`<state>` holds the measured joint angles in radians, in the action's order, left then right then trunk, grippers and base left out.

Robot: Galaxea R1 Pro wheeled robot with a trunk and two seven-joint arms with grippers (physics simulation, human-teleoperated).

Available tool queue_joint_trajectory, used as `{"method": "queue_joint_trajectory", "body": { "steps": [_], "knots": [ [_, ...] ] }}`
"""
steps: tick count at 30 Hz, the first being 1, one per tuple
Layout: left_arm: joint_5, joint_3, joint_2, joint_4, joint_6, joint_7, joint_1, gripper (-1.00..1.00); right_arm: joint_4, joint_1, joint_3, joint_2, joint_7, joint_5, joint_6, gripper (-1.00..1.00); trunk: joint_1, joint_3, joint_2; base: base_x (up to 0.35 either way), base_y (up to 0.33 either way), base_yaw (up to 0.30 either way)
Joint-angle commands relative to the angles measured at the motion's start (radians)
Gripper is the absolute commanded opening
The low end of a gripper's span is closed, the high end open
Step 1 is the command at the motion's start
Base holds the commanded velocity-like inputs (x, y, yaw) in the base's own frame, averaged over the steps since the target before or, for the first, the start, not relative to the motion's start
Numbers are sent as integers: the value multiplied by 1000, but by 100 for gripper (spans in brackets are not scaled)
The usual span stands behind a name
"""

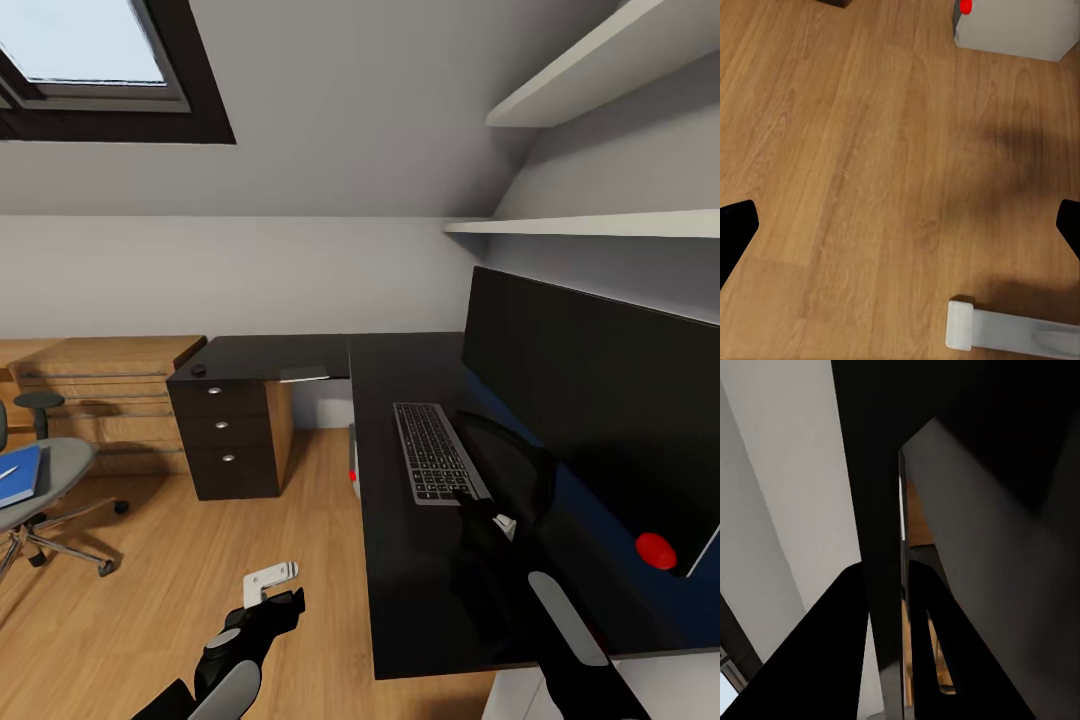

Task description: In the bedroom, organize the workspace by keeping the computer under the desk, ensuring the monitor is on the desk, placing the keyboard on the desk next to the monitor, placing the mouse on the desk next to the keyboard, moving the folder from the swivel chair onto the desk next to the mouse, stacking the notebook on top of the folder with the pen on top of the notebook, and positioning the swivel chair next to the desk.

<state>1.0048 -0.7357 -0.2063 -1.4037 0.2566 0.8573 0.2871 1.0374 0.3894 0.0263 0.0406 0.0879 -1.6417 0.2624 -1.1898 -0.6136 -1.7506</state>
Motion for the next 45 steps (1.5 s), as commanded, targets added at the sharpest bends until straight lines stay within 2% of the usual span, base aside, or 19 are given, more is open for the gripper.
{"method": "queue_joint_trajectory", "body": {
  "steps": [1, 8, 9, 34, 45],
  "knots": [
    [3, -2, -1, -1, 3, 6, 2, 100, -16, 0, 2, 1, -4, -9, 1, -100, 0, -1, 0, 4, 0, 0],
    [3, -2, -1, -1, 4, 6, 2, 100, -16, 0, 3, 1, -4, -8, 1, -100, 0, -1, 0, 1, 0, 0],
    [3, -2, -1, -1, 4, 6, 2, 100, -16, 0, 3, 1, -4, -7, 1, 100, 0, -1, 0, 0, 0, 0],
    [3, -2, -1, -1, 3, 8, 1, 100, -14, 0, 3, 1, -2, -7, 1, 100, 0, -1, 0, -1, -30, 0],
    [3, -2, -1, -1, 3, 8, 2, 100, -14, 0, 3, 1, -2, -4, 1, 100, 0, -1, 0, -274, 0, 0]
  ]
}}
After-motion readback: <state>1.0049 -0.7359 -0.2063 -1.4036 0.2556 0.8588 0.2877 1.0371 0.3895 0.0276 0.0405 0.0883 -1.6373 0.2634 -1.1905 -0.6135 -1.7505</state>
